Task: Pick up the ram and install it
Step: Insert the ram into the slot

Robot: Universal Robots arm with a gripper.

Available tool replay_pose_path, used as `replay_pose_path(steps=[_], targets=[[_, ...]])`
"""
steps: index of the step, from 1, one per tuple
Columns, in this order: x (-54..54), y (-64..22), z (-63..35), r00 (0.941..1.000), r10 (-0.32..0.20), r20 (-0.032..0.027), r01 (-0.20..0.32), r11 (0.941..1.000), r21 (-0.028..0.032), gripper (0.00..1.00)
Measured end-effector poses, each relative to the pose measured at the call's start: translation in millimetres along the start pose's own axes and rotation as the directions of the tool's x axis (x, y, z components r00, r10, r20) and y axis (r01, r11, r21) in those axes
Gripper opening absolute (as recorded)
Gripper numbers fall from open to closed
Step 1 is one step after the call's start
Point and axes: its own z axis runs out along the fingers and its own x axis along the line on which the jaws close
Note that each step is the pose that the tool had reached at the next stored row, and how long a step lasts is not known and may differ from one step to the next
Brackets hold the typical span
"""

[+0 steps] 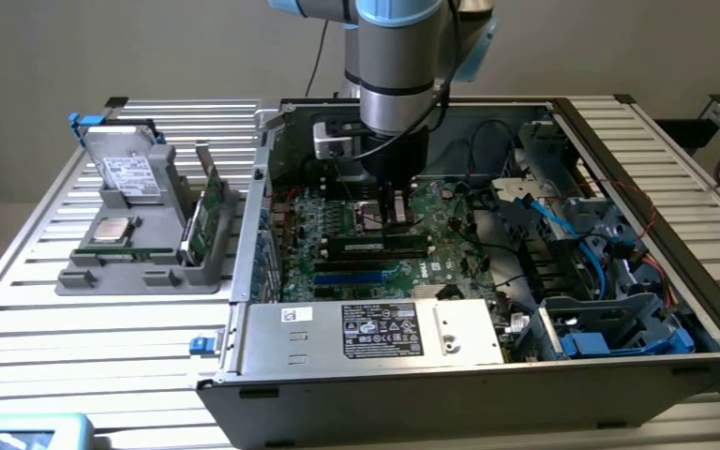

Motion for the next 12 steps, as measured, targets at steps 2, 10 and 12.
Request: replay_pose_path(steps=[2,10,12], targets=[[0.0,0.1,0.1,1.0,-0.001,-0.0001,0.001,1.0,0.0003,0.13],[-0.1,0.4,0.7,1.0,-0.003,0.0004,0.003,1.0,0.0017,0.15],[-0.1,0.4,0.7,1.0,-0.004,0.0006,0.004,1.0,0.0023,0.21]])
